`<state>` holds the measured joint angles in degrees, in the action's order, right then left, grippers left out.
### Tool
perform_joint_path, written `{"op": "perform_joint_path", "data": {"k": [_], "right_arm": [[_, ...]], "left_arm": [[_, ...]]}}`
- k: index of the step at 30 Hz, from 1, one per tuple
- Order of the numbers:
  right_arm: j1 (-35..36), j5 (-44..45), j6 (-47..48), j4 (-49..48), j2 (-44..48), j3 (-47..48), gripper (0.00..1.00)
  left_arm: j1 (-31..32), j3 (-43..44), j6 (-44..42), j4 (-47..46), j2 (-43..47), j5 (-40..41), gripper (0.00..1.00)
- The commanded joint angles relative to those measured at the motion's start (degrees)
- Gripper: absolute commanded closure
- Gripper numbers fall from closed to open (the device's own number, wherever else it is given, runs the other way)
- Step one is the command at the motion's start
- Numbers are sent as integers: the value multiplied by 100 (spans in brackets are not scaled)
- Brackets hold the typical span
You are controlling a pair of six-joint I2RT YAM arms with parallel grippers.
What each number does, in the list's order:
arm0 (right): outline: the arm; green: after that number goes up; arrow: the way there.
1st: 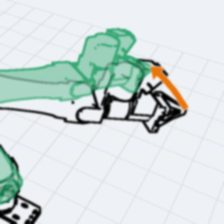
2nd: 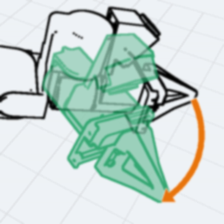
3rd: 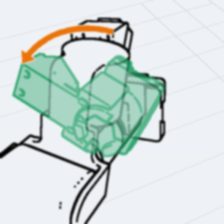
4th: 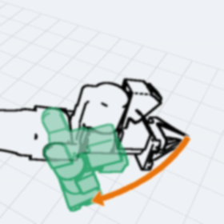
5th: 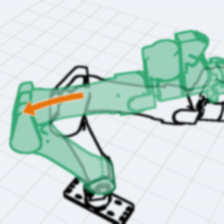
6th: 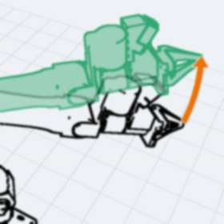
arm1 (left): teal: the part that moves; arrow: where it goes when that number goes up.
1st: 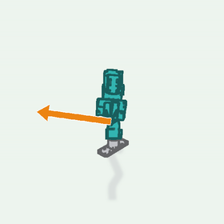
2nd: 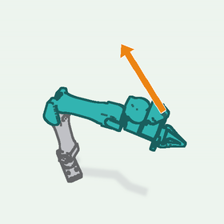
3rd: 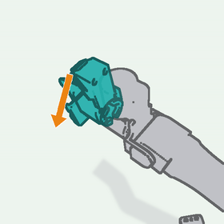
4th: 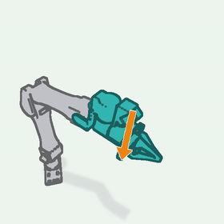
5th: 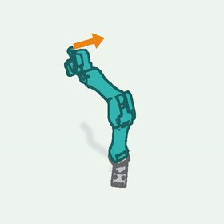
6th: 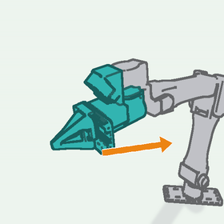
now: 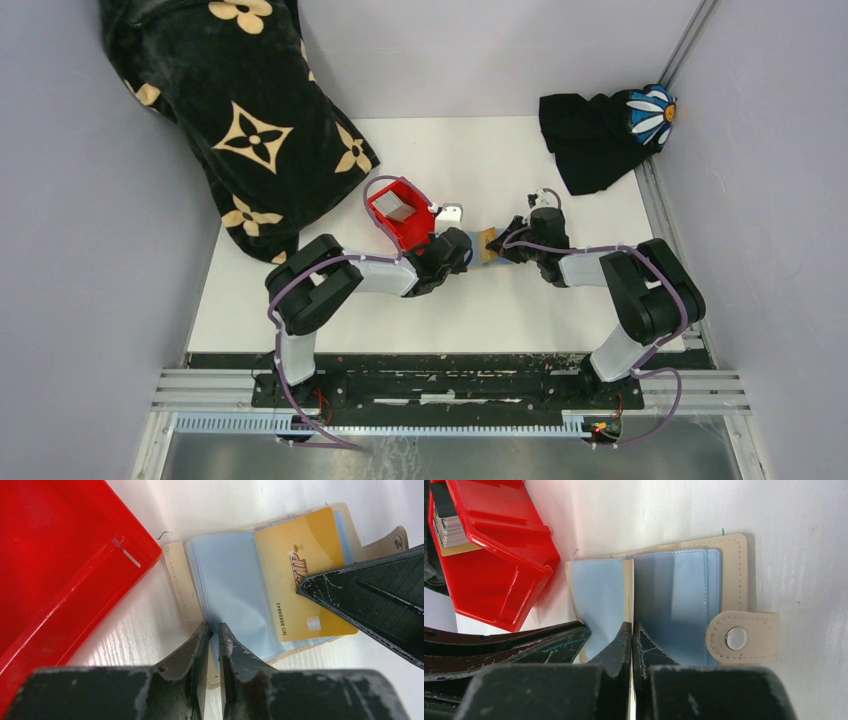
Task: Put the credit cards into the card holder
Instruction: Insert the credit card into the card holder.
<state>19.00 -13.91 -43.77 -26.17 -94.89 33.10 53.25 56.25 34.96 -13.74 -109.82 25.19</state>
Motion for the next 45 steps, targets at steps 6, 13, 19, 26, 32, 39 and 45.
{"op": "perform_joint_path", "data": {"k": [6, 13, 19, 26, 32, 39, 45], "right_arm": [[109, 187, 72, 542, -65, -511, 99], [196, 139, -41, 463, 37, -663, 99], [247, 59, -165, 278, -62, -694, 99], [256, -37, -309, 91, -191, -685, 99], [255, -99, -398, 47, -274, -623, 99], [258, -138, -512, -88, -414, -619, 99], [257, -207, -664, -224, -549, -546, 99]], "left_arm": [[102, -160, 133, 1683, -481, 374, 79], [216, -152, 215, 1912, -448, 572, 80], [290, -130, 263, 2041, -491, 570, 80], [364, -61, 348, 2216, -554, 494, 80], [430, -140, 529, 2303, -518, 377, 79], [506, -174, 666, 2434, -560, 303, 78], [528, -180, 746, 2524, -656, 258, 78]]}}
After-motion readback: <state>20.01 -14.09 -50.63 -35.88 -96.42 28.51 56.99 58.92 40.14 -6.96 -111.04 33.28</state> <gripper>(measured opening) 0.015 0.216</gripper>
